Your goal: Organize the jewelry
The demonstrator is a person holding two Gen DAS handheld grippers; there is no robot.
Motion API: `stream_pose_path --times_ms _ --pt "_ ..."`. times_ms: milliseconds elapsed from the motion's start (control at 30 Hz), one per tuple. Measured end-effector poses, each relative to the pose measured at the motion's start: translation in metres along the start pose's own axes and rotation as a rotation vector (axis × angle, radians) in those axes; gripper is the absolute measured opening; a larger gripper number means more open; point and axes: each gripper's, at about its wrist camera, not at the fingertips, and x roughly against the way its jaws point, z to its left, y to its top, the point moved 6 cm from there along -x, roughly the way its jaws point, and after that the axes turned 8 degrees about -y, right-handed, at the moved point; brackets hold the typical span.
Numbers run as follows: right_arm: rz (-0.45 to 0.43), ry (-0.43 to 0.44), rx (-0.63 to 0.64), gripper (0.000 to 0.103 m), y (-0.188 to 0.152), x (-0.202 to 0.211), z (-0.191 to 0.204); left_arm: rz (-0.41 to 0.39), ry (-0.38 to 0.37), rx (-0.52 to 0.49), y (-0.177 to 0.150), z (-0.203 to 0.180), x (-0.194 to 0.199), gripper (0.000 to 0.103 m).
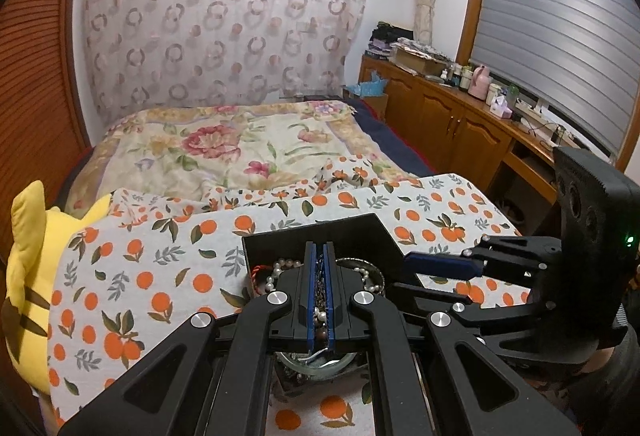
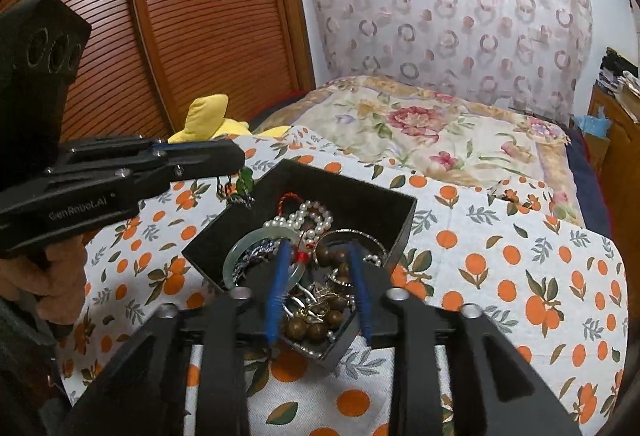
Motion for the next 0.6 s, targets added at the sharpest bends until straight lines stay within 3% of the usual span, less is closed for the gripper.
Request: stream_pose_path --times_ms 267,400,467,600 --pt "-0.011 -0.017 -0.013 0.035 -0.002 0.008 -0.005 0.0 0.028 -0.005 0.004 0.002 -0.01 0.003" --pt "-0.018 -0.044 -0.024 0.04 -0.008 0.017 -0.009 -0.01 0.052 -0.005 0.003 0.004 -0.01 0.033" --pt "-0.029 -0.059 -0.038 0.043 -0.012 0.024 -0.011 -0.013 0.065 -0.01 0.001 0.003 -0.007 0.037" --pt "-0.05 -0.091 -0.06 0.049 -0.02 0.038 -0.015 -0.021 0.093 -0.015 -0.008 0.0 0.003 0.059"
